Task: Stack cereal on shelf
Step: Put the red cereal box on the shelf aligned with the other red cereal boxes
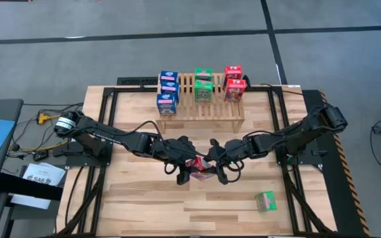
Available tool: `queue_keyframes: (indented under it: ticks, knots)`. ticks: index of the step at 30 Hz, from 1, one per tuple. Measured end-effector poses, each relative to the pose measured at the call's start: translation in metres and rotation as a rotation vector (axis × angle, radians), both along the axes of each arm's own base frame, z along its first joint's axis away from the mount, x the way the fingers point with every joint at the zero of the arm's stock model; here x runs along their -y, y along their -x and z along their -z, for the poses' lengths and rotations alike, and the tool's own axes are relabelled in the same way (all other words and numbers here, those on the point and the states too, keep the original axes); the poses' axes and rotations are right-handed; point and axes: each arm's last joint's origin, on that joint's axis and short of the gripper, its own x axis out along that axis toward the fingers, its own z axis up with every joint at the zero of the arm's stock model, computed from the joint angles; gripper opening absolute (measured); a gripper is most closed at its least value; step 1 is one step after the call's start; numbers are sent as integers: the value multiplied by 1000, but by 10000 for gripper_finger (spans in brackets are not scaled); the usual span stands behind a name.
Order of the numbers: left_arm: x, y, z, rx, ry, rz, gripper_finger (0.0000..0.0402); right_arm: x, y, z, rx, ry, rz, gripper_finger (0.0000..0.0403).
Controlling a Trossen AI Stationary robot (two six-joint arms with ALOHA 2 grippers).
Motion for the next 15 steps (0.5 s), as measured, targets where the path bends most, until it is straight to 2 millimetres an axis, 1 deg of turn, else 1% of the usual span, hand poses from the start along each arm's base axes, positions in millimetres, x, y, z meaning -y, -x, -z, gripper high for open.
queue_keyframes:
  ticks: [3, 8, 12, 15]
  knots:
    - [0, 2, -4, 14, -5, 5, 242, 1, 2, 0, -22, 6, 0, 195]
    - [-2, 10, -18, 57, -17, 14, 244, 3, 13, -5, -71, 21, 8, 196]
    - [-4, 18, -32, 101, -12, 8, 244, 7, 24, -20, -45, 43, 10, 196]
    - [-4, 22, -37, 114, -11, 5, 244, 10, 34, -33, -12, 78, -3, 196]
